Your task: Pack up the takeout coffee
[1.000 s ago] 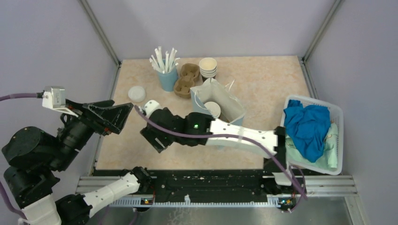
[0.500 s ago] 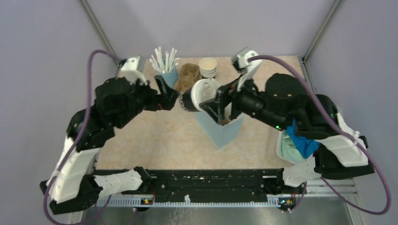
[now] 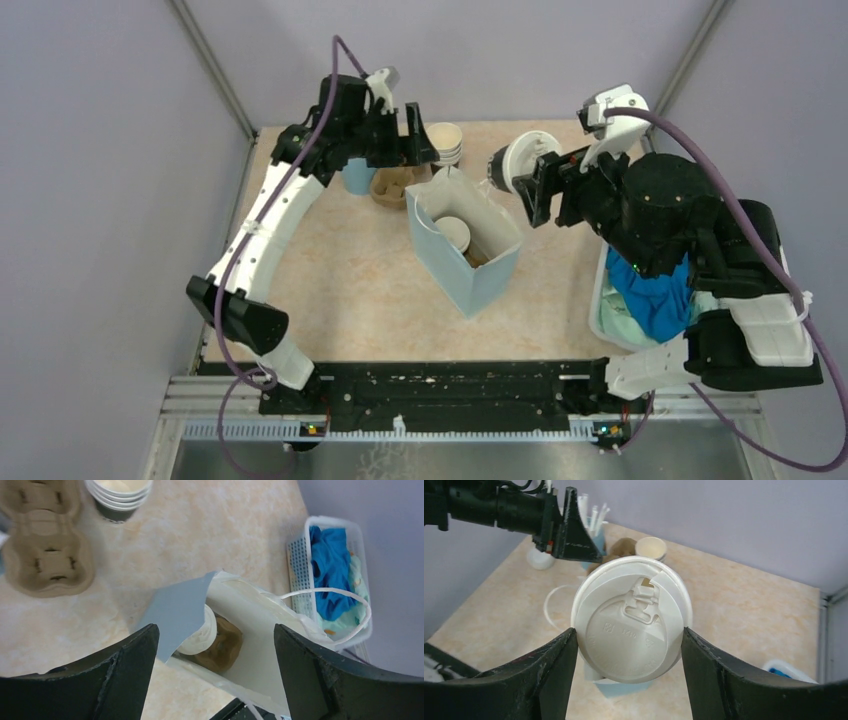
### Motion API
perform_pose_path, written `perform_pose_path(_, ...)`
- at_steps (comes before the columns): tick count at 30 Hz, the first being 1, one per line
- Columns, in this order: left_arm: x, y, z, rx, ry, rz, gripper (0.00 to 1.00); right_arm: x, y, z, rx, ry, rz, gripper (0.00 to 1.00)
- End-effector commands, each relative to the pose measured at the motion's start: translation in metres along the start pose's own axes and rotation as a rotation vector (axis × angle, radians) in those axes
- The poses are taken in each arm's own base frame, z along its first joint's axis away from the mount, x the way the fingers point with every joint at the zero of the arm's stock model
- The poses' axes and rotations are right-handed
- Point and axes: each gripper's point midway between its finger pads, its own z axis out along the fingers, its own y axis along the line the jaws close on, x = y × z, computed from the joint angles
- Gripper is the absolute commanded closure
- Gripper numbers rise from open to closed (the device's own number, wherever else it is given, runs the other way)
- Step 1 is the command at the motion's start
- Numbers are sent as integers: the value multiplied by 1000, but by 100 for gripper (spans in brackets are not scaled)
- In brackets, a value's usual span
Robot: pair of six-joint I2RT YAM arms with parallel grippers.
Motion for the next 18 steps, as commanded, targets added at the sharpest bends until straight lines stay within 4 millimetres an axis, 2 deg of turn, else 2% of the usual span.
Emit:
perform_pose_path(1, 5, -38, 18, 252, 67, 90, 10, 12, -36, 10, 158, 52, -91, 34)
perform_pose_path(4, 22, -23, 39, 224, 144, 99, 16, 25, -37, 25, 175, 112, -139, 33)
perform_pose_path(9, 35, 0, 57, 139, 180, 157, 20, 34, -45, 41, 170, 148, -140, 33)
perform_pose_path(13, 45, 9, 70, 92, 206, 204, 23, 29, -46, 43, 152, 131, -135, 33)
perform_pose_path(18, 53, 8, 82, 79, 230, 243, 29, 26, -42, 42, 123, 130, -133, 33)
